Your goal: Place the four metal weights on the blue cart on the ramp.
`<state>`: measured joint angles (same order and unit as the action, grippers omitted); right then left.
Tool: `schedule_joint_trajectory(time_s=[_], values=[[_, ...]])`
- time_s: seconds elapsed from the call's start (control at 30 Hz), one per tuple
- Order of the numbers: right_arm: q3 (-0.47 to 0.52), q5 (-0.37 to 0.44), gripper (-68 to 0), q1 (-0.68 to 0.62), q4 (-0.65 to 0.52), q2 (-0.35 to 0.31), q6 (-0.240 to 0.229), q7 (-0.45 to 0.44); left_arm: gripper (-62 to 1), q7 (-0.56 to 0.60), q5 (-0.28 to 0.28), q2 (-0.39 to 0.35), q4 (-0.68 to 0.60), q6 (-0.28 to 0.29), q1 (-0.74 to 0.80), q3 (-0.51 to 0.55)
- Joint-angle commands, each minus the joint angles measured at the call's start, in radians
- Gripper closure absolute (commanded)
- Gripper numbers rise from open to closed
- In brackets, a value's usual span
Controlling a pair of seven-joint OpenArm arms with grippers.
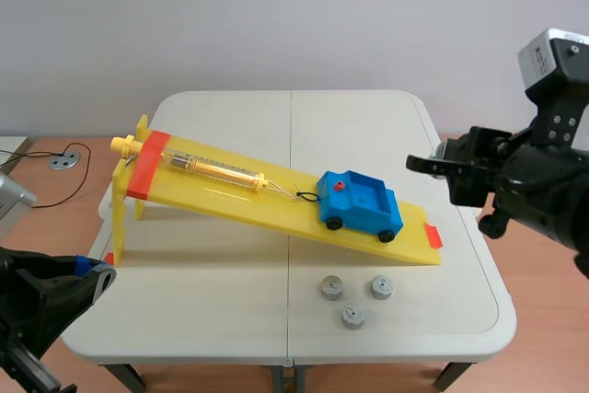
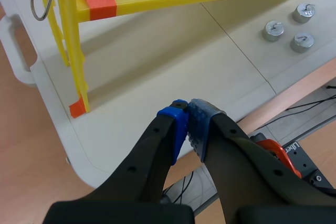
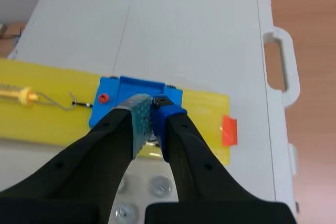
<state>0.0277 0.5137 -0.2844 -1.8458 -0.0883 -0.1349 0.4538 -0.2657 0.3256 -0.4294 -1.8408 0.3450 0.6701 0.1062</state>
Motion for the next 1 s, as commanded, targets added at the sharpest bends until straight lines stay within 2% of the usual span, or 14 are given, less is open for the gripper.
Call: schedule_joint_trajectory(time_s=[0.0,0.13,0.23,0.5,0.67,0.8,0.97], values=[[-0.041,0.04,-0.6,0.13,0.01,0.021,0.011,-0.131,-4.0,0.087,0.048,0.016,-0.069,0.024,-0.003,0.018],[-0.042,0.04,-0.6,0.212,0.116,0.054,0.006,-0.146,-4.0,0.087,0.048,0.016,-0.069,0.024,-0.003,0.018],[-0.042,0.04,-0.6,0.272,0.181,0.072,-0.023,-0.151,-4.0,0.087,0.048,0.016,-0.069,0.024,-0.003,0.018],[-0.042,0.037,-0.6,0.375,0.312,0.103,-0.024,-0.158,-4.0,0.085,0.048,0.016,-0.069,0.024,-0.003,0.018],[-0.042,0.033,-0.6,0.425,0.403,0.116,-0.069,-0.165,-4.0,0.085,0.048,0.016,-0.069,0.024,-0.003,0.018],[-0.042,0.033,-0.6,0.457,0.463,0.117,-0.077,-0.174,-4.0,0.085,0.048,0.016,-0.069,0.024,-0.003,0.018],[-0.042,0.029,-0.6,0.48,0.505,0.117,-0.128,-0.187,-4.0,0.085,0.048,0.016,-0.069,0.024,-0.003,0.018]])
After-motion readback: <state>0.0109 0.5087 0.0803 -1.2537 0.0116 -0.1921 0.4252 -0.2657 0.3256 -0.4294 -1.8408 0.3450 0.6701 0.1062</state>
